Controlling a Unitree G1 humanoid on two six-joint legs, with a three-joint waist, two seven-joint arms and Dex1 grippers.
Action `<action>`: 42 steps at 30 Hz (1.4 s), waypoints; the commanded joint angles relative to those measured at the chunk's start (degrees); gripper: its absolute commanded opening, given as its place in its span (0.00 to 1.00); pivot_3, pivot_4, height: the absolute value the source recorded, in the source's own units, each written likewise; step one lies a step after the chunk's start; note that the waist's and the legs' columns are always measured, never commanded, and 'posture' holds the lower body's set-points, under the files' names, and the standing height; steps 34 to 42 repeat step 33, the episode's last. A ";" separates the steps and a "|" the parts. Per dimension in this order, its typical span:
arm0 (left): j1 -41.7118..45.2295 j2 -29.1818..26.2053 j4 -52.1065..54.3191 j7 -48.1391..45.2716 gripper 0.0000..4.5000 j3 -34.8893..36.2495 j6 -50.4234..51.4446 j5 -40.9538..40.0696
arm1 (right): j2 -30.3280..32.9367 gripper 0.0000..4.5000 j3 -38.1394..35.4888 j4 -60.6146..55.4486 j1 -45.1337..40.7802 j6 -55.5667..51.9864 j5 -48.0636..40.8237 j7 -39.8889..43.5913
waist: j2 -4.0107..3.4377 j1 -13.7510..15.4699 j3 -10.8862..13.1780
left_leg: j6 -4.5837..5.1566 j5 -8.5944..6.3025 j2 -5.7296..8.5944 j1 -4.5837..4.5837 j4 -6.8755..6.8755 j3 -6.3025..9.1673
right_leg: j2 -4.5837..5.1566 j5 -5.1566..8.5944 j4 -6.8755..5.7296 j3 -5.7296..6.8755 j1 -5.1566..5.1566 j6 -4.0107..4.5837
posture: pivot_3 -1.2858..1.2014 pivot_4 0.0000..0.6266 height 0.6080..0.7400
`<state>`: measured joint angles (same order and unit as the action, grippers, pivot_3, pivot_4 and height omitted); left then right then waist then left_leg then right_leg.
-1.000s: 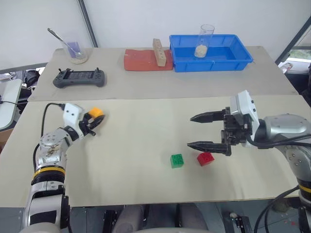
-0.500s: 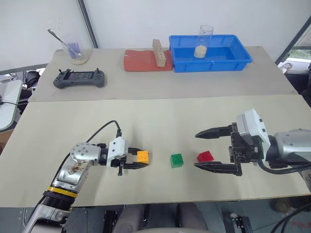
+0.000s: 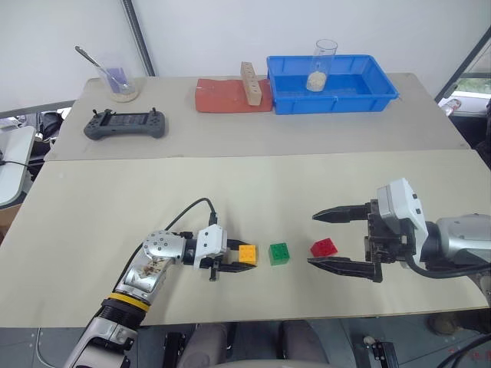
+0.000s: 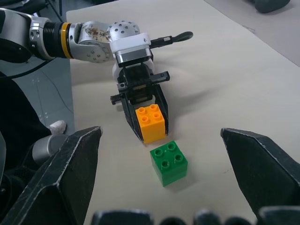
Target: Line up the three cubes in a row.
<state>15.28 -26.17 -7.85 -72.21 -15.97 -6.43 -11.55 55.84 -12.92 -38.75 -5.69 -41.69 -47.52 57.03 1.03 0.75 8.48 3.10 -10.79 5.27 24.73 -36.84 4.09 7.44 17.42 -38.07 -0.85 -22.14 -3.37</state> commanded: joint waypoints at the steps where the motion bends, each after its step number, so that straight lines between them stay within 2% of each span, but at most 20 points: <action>1: 0.04 -0.49 -0.44 -0.07 0.54 0.05 -1.32 0.13 | 0.47 1.00 -2.19 -1.20 -0.35 1.13 -0.58 -0.33 | 0.00 -0.01 0.00 | 0.00 0.00 0.00 0.00 0.00 0.00 | 0.00 0.00 0.00 0.00 0.00 0.00 | 0.52 0.24 1.00; 3: 0.02 -0.83 -0.76 -0.08 0.71 0.32 -1.45 0.18 | 0.47 1.00 -2.12 -1.32 -0.54 0.97 -0.74 -0.55 | 0.00 -0.02 0.00 | 0.00 0.00 0.00 0.00 0.00 0.00 | 0.00 0.00 0.00 0.00 0.00 0.00 | 0.52 0.24 1.00; 5: -0.08 -1.18 -1.09 -0.02 0.93 0.62 -1.51 0.12 | 0.44 1.00 -1.87 -1.38 -0.96 0.75 -0.94 -0.89 | 0.00 -0.04 0.00 | 0.00 0.00 0.00 -0.01 0.00 0.00 | 0.00 0.00 0.00 0.00 0.00 0.00 | 0.52 0.24 1.00; 6: -0.10 -1.29 -1.20 -0.04 1.00 0.66 -1.49 0.05 | 0.44 1.00 -1.78 -1.37 -1.12 0.69 -1.00 -1.01 | 0.00 -0.04 0.00 | 0.00 0.00 0.00 -0.01 0.00 0.00 | 0.00 0.00 0.00 0.00 0.00 0.00 | 0.52 0.24 1.00; 10: -0.71 -2.59 -0.52 -0.49 1.00 1.41 -0.56 -0.77 | 0.64 1.00 -1.42 -0.36 -1.91 0.80 -0.78 -0.76 | 0.00 -0.06 0.00 | 0.00 0.00 -0.01 -0.02 0.00 0.00 | -0.01 0.00 0.00 0.00 0.00 0.00 | 0.52 0.24 1.00; 13: -1.60 -6.06 2.08 -1.09 1.00 4.34 2.81 -3.17 | 1.55 1.00 -2.69 1.12 -0.97 1.41 0.11 0.86 | 0.00 -0.35 0.00 | 0.00 0.00 -0.03 -0.02 0.01 0.00 | -0.03 0.00 -0.01 0.00 -0.01 0.00 | 0.52 0.24 1.00; 20: 1.26 -20.82 11.19 -3.84 1.00 16.95 16.94 -14.03 | 4.61 1.00 -5.80 11.26 1.02 6.91 5.90 7.27 | -0.02 0.01 0.01 | 0.00 0.00 -0.05 -0.05 0.00 0.00 | -0.06 0.00 0.03 0.04 -0.08 0.00 | 0.52 0.24 1.00; 23: 4.51 -25.07 12.28 -3.83 1.00 18.94 20.17 -14.18 | 5.62 1.00 -6.54 13.03 1.41 7.83 6.60 9.52 | -0.02 0.13 0.01 | 0.02 -0.02 -0.04 -0.10 0.00 0.01 | -0.03 0.01 0.09 0.06 -0.09 -0.01 | 0.52 0.24 1.00; 29: 11.04 -23.74 8.01 -1.06 1.00 17.17 18.90 -10.32 | 5.50 1.00 -5.11 13.91 -0.40 8.28 7.60 9.76 | -0.02 -0.10 0.01 | 0.02 -0.02 -0.04 -0.11 0.01 -0.02 | -0.05 0.01 -0.02 0.02 0.03 0.00 | 0.52 0.24 1.00; 42: 10.28 -23.10 9.59 -1.53 1.00 16.55 19.99 -10.72 | 5.11 1.00 -4.60 13.22 -1.23 7.57 7.57 9.32 | -0.02 -0.35 0.01 | 0.02 -0.02 -0.04 -0.10 0.04 -0.03 | -0.05 0.01 -0.02 0.01 0.02 -0.01 | 0.52 0.24 1.00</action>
